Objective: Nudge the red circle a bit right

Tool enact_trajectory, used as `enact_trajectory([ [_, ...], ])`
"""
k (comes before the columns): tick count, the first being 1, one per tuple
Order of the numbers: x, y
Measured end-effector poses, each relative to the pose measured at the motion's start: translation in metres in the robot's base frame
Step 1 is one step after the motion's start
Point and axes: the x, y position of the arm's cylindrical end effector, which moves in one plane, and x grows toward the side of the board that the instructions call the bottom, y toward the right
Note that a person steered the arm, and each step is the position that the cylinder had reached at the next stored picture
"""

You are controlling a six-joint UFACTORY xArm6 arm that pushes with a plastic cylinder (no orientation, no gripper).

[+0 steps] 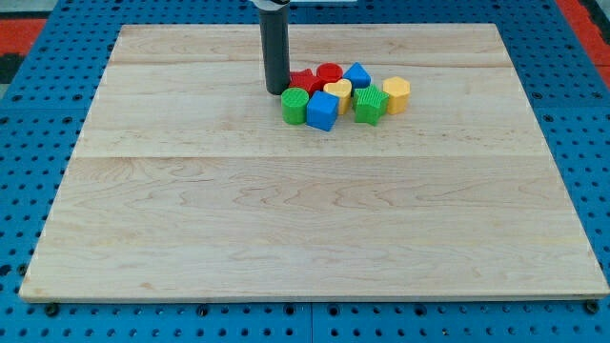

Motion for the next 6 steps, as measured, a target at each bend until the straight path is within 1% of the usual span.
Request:
enact_trajectory([
  [3, -0.004, 0.0],
  [4, -0.036, -0.014],
  [5, -0.044, -0.013],
  [6, -0.046, 0.013],
])
